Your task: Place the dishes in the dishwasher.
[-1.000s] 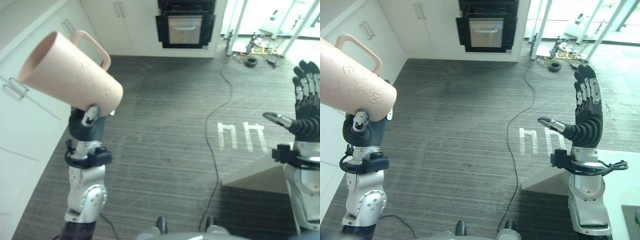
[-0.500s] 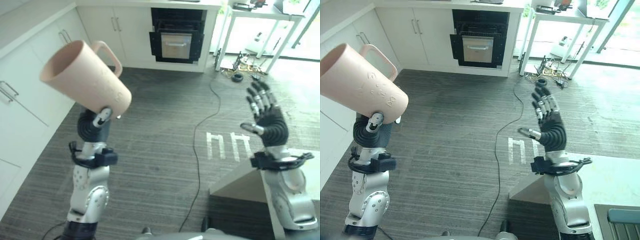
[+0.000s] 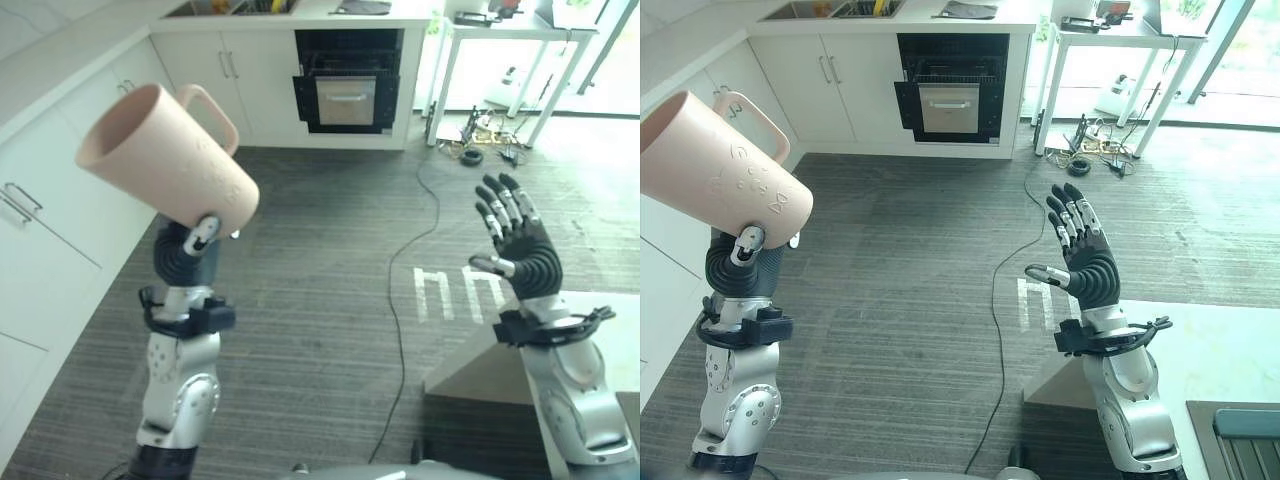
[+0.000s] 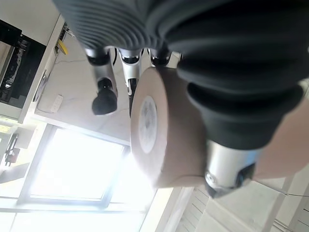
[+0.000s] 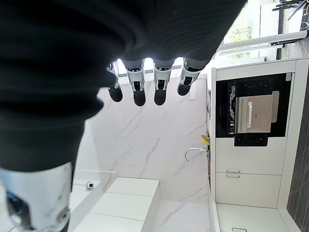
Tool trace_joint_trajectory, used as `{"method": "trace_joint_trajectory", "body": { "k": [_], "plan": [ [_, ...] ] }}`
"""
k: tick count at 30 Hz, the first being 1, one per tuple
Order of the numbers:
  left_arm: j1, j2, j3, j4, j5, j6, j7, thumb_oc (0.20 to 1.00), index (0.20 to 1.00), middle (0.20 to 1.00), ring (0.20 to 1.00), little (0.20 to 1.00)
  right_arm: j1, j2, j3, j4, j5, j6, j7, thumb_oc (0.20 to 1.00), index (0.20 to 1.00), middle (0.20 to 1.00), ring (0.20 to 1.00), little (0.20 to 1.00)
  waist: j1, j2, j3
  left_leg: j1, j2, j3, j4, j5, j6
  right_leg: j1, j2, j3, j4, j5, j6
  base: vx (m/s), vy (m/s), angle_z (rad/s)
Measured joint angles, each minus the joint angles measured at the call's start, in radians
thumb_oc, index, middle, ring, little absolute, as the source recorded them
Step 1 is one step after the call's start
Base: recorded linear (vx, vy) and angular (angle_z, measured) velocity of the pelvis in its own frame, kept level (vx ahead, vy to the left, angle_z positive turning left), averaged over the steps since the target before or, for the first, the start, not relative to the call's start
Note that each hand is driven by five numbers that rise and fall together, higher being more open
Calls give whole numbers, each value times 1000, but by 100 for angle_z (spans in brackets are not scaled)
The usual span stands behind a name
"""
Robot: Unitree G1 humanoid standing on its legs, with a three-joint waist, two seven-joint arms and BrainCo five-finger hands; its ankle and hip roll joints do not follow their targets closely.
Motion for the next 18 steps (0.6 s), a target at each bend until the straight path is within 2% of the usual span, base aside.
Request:
{"method": "trace_joint_trajectory", "body": {
  "k": [18],
  "plan": [
    [28, -7, 0, 0, -1, -17, 10, 200, 200, 200, 200, 200, 0, 0, 19, 0, -4, 8, 24, 1000, 1000, 1000, 1000, 1000, 0, 2, -22, 0, 6, -2, 0, 0, 0, -2, 8, 9, 0, 3, -3, 7, -8, -1]
  ]
}}
